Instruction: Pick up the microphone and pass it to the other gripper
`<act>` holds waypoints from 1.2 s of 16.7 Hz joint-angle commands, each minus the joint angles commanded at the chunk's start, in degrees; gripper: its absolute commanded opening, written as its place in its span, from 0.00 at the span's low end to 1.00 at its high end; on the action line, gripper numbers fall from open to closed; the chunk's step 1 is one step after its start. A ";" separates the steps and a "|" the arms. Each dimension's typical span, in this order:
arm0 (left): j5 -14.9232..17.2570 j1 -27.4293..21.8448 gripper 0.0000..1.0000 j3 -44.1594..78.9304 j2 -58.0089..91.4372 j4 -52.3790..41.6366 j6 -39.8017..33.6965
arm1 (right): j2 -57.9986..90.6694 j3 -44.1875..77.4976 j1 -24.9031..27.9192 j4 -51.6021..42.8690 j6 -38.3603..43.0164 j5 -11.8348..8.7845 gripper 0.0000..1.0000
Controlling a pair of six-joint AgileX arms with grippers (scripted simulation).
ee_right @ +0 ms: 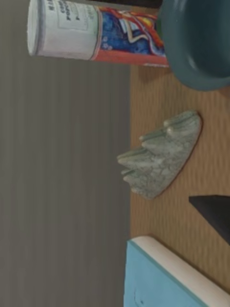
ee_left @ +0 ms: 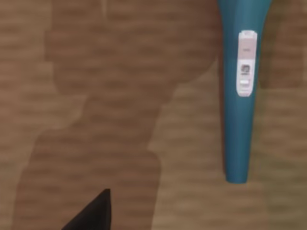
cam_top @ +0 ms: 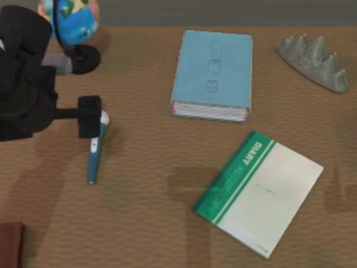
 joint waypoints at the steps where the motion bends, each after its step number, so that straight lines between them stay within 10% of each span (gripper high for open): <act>1: -0.05 -0.70 1.00 2.79 4.07 -1.99 -0.64 | 0.00 0.00 0.00 0.00 0.00 0.00 1.00; 13: -0.45 -2.90 1.00 11.86 17.74 -9.39 -2.77 | 0.00 0.00 0.00 0.00 0.00 0.00 1.00; 20: -0.38 -2.77 1.00 6.51 26.88 5.71 -2.31 | 0.00 0.00 0.00 0.00 0.00 0.00 1.00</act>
